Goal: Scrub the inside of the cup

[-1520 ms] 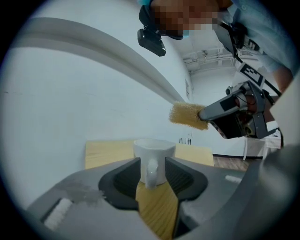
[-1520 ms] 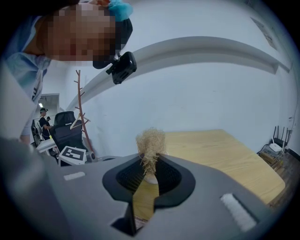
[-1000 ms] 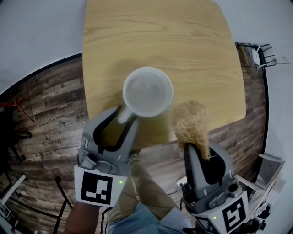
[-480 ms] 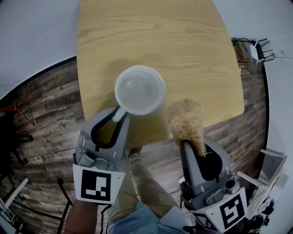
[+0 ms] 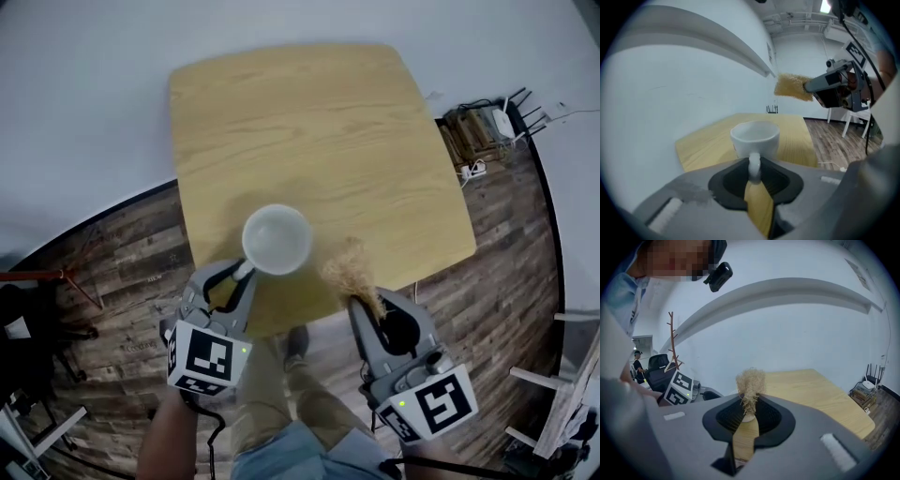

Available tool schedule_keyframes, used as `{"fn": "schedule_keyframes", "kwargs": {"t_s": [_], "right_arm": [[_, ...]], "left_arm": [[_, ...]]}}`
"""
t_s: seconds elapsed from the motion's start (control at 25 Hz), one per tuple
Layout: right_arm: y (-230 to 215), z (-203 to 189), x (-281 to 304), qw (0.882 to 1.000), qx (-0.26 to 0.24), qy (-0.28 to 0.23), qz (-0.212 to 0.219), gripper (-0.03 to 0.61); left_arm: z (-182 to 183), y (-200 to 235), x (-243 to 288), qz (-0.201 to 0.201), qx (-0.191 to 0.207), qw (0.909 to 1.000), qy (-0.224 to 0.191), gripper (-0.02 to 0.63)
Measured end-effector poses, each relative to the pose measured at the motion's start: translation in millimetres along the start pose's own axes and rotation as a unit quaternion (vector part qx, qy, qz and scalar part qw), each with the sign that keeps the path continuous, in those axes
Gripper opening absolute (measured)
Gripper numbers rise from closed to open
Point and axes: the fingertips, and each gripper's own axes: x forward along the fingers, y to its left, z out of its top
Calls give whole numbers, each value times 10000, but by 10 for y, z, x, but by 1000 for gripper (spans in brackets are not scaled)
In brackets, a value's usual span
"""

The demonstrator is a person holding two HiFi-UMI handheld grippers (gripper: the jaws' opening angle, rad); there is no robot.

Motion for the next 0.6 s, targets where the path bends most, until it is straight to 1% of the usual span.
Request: {"fn": "schedule_keyframes", "kwargs": {"t_s": [0.24,0.44,0.6], "right_arm": [[-92,76,83,9997,9,223,73,58],[-141,161,213,9991,-282,313,96,58],[-121,201,272,9963,-659,547,108,58]], "left_arm": [[142,60,76,-459,519,9958,595,94],[351,129,166,-706,1102,9883,788,94],[405,97,150,-921,1375,9822,884,94]]}}
